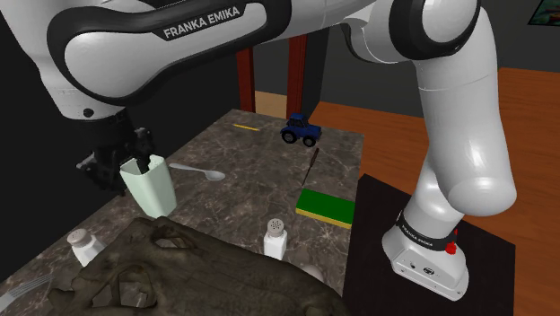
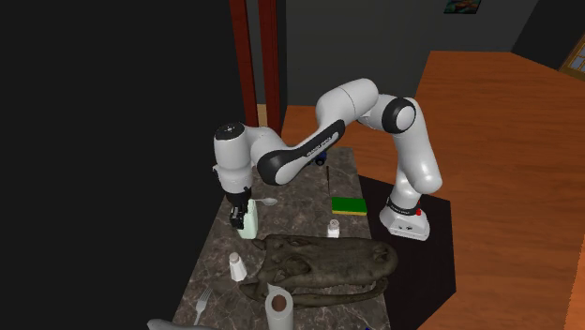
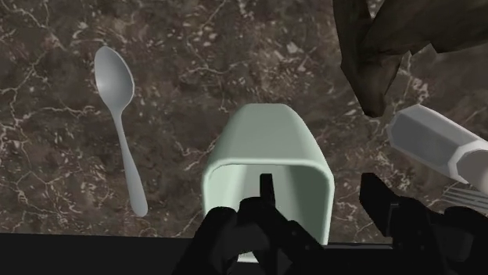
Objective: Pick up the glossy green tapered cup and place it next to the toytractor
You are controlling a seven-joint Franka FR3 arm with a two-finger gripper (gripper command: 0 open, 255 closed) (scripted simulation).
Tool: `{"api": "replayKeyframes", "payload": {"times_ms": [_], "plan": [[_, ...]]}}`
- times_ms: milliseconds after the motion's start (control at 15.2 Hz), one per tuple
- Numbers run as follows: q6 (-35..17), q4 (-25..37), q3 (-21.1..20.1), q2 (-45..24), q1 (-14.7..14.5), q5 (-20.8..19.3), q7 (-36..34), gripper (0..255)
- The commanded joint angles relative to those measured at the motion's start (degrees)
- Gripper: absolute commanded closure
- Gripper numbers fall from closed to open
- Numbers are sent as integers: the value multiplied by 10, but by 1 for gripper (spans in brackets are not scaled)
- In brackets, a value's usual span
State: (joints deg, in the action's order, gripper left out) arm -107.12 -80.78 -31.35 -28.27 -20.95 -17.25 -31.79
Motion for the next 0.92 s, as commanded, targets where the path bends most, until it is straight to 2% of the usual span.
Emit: {"api": "replayKeyframes", "payload": {"times_ms": [0, 528, 858], "plan": [[0, 0, 0, 0, 0, 0, 0, 255], [0, 0, 0, 0, 0, 0, 0, 255], [36, 35, -2, 3, -4, 3, 5, 255]]}}
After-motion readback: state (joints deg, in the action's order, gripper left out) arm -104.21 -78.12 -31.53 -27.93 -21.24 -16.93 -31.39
